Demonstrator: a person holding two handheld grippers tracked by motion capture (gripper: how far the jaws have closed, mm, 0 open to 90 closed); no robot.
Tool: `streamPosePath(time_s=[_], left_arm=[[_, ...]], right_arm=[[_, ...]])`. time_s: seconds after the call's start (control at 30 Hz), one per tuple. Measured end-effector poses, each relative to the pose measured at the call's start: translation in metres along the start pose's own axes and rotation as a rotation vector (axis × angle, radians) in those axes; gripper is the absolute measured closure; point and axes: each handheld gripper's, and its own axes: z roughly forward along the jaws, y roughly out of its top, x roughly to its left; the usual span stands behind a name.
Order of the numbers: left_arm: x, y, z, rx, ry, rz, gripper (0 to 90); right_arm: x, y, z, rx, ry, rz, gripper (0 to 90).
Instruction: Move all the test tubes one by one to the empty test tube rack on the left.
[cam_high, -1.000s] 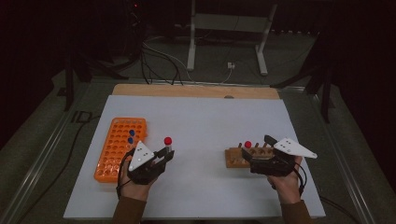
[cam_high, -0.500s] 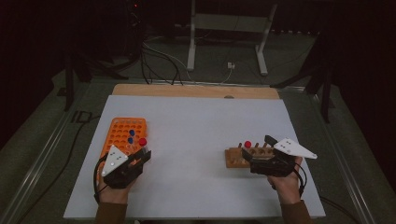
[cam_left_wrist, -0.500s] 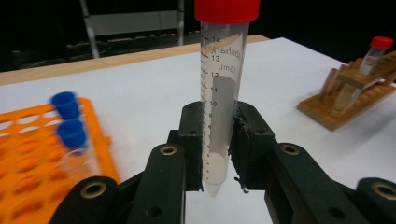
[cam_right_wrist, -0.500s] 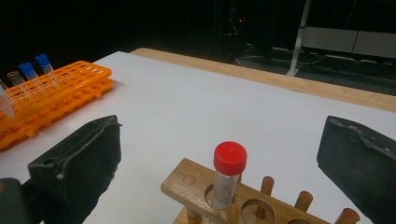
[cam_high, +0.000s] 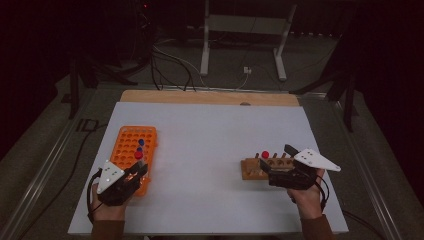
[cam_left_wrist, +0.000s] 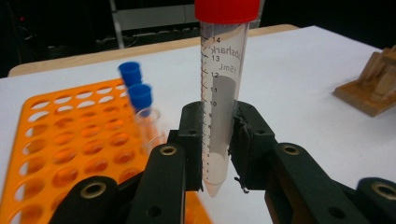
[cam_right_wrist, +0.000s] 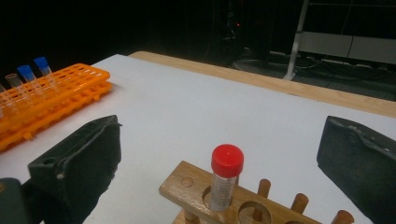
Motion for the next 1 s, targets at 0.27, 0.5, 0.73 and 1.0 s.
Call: streamPosePath(time_s=[0.27,0.5,0.73,1.0], left_arm=[[0.010,-0.009,-0.004,0.019,0.040,0.003,75.4],[0.010,-0.019,-0.002,0.102,0.044,0.032,75.4],[0.010,-0.024,0.003,0.172,0.049,0.035,75.5],[0.006,-0.025,0.010,0.232,0.070,0.065,75.5]], right_arm=[[-0.001,0.000,-0.001,-0.008,-0.004,0.002,0.0],[-0.001,0.000,-0.002,-0.009,-0.003,0.005,0.0],[-0.001,0.000,-0.001,-0.006,-0.002,0.001,0.0],[-0.001,0.000,-0.001,-0.006,-0.002,0.001,0.0]])
